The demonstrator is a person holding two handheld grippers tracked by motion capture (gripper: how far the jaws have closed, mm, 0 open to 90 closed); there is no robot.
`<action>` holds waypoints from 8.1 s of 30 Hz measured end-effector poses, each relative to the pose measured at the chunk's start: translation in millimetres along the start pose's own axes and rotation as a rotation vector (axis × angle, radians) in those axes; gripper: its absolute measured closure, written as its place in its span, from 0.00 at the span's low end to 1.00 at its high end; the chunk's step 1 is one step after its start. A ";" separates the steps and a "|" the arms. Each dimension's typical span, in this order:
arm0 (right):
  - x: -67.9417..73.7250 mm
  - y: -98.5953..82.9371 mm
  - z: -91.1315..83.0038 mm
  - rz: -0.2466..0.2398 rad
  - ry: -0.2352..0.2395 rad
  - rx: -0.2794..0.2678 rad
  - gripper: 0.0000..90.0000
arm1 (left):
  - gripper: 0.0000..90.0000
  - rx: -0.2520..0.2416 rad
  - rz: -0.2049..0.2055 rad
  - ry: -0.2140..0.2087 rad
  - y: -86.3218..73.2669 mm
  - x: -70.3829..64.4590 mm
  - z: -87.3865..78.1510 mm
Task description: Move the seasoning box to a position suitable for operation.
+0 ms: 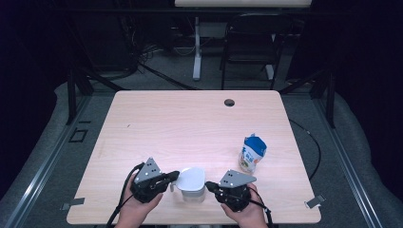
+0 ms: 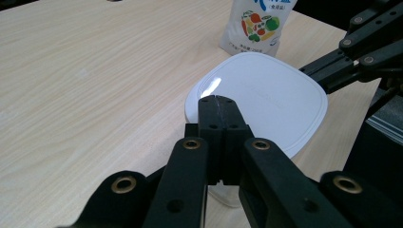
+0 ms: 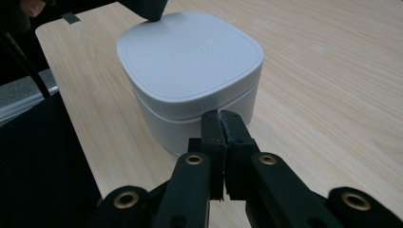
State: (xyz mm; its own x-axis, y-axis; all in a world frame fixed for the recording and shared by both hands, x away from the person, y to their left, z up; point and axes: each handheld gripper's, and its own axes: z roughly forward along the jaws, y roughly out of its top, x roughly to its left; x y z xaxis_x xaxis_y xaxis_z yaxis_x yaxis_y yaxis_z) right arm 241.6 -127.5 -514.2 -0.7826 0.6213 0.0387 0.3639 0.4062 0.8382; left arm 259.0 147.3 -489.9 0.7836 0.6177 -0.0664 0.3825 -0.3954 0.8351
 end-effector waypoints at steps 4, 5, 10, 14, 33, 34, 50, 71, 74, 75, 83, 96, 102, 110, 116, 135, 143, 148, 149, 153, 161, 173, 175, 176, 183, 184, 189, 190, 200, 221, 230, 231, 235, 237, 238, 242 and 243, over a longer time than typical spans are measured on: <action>-0.5 0.9 -1.5 0.006 0.004 -0.008 0.99 | 1.00 0.002 -0.001 0.000 -0.3 0.2 -0.3; -0.5 1.1 -1.6 0.005 0.005 -0.009 0.99 | 1.00 0.002 -0.001 0.001 -0.3 0.3 -0.4; -0.6 1.0 -1.0 0.010 0.010 -0.011 0.98 | 1.00 -0.001 -0.004 -0.001 -0.7 0.4 -0.3; 0.9 1.8 -0.3 0.004 0.015 -0.010 0.98 | 1.00 -0.001 -0.005 0.000 -1.2 0.7 -0.8; 2.2 5.8 -1.1 0.003 0.020 -0.016 0.99 | 0.98 0.005 0.002 0.017 -3.6 -0.4 -4.5; 2.3 6.0 -1.2 0.002 0.018 -0.016 0.99 | 0.97 0.007 0.004 0.022 -4.0 -0.5 -5.1; 1.5 13.5 -1.3 0.004 0.034 -0.040 1.00 | 0.85 0.000 -0.010 0.046 -11.4 -1.6 -16.8; 4.9 21.0 1.2 0.013 0.047 -0.049 0.99 | 0.78 -0.018 -0.048 0.077 -16.9 8.4 -26.2; 5.6 22.9 0.2 0.014 0.051 -0.057 0.99 | 0.78 -0.022 -0.042 0.081 -16.6 9.0 -27.4; 5.8 23.5 0.1 0.012 0.051 -0.058 0.99 | 0.78 -0.022 -0.044 0.083 -16.6 9.5 -27.9; 6.4 30.2 -0.9 0.011 0.052 -0.064 0.99 | 0.76 -0.031 -0.078 0.101 -20.5 19.9 -32.7; 4.7 44.3 -1.8 0.011 0.052 -0.061 0.99 | 0.71 -0.042 -0.093 0.137 -22.6 28.1 -37.8; 5.8 51.3 -1.1 0.007 0.048 -0.055 0.99 | 0.71 -0.053 -0.103 0.139 -23.2 30.1 -40.6; 6.2 57.4 -1.1 -0.001 0.048 -0.059 0.99 | 0.71 -0.054 -0.108 0.140 -23.2 30.4 -40.6; 5.9 58.9 1.4 -0.003 0.044 -0.050 0.99 | 0.71 -0.055 -0.104 0.140 -22.9 30.5 -41.0; 12.4 72.4 11.1 -0.016 0.067 -0.057 0.99 | 0.71 -0.039 -0.104 0.137 -24.5 31.5 -37.8; 17.2 78.0 17.9 -0.030 0.076 -0.048 0.98 | 0.71 -0.033 -0.107 0.136 -25.8 32.1 -36.1; 19.2 79.7 19.5 -0.032 0.082 -0.051 0.98 | 0.71 -0.028 -0.108 0.140 -26.9 33.1 -35.1; 19.3 80.2 20.0 -0.032 0.084 -0.050 0.98 | 0.71 -0.027 -0.106 0.140 -26.9 33.3 -35.0; 19.7 81.1 21.1 -0.031 0.086 -0.050 0.98 | 0.71 -0.028 -0.107 0.138 -27.0 33.4 -35.0; 17.7 78.9 18.8 -0.035 0.074 -0.047 0.97 | 0.71 -0.025 -0.115 0.138 -28.0 34.2 -34.7; 8.9 69.7 8.5 -0.019 0.053 -0.060 0.92 | 0.70 -0.031 -0.127 0.118 -29.9 36.6 -34.2; 6.7 67.1 6.2 -0.014 0.049 -0.063 0.91 | 0.70 -0.039 -0.133 0.114 -30.2 37.5 -35.4; 5.2 65.5 4.9 -0.007 0.047 -0.065 0.91 | 0.70 -0.044 -0.137 0.115 -30.2 37.4 -35.7; -1.8 55.9 -6.6 0.012 0.030 -0.085 0.80 | 0.69 -0.048 -0.137 0.114 -31.1 37.0 -37.8; -2.7 55.0 -8.4 0.009 0.026 -0.080 0.78 | 0.69 -0.048 -0.137 0.116 -31.8 36.9 -38.1; -8.3 48.8 -15.7 0.011 0.013 -0.084 0.72 | 0.69 -0.052 -0.147 0.124 -33.4 38.6 -41.5; -9.8 47.5 -16.7 0.014 0.012 -0.081 0.71 | 0.69 -0.052 -0.147 0.124 -33.4 38.6 -41.5; -17.3 33.0 -22.4 0.033 -0.008 -0.074 0.61 | 0.68 -0.043 -0.143 0.128 -32.1 39.5 -40.5; -43.8 7.4 -51.5 0.102 -0.132 -0.070 0.62 | 0.67 -0.064 -0.156 0.140 -31.2 41.6 -43.5; -56.2 -9.2 -71.2 0.156 -0.200 -0.068 0.61 | 0.67 -0.065 -0.163 0.142 -32.3 42.4 -43.5; -57.8 -11.1 -72.6 0.158 -0.211 -0.063 0.61 | 0.67 -0.063 -0.163 0.143 -32.4 42.5 -43.5; -66.0 -19.2 -77.1 0.181 -0.253 -0.050 0.60 | 0.67 -0.062 -0.164 0.144 -32.7 43.1 -44.0; -68.8 -22.8 -77.7 0.199 -0.269 -0.051 0.59 | 0.67 -0.065 -0.166 0.145 -32.7 43.4 -44.5; -68.8 -22.8 -77.7 0.199 -0.269 -0.051 0.59 | 0.67 -0.065 -0.166 0.145 -32.7 43.4 -44.5; -75.5 -29.9 -79.5 0.219 -0.298 -0.033 0.58 | 0.67 -0.070 -0.169 0.150 -32.7 44.1 -45.3; -77.0 -31.5 -79.6 0.227 -0.305 -0.029 0.58 | 0.67 -0.070 -0.170 0.151 -32.8 44.4 -45.4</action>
State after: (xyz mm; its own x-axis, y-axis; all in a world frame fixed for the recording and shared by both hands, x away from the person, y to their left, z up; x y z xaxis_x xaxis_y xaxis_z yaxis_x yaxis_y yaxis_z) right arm 250.2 -241.5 -500.3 -0.4958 0.8660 0.0654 0.4928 0.2185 0.8423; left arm 259.0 218.6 -495.4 0.6266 0.7683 -0.1308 0.4631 -0.2321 0.8554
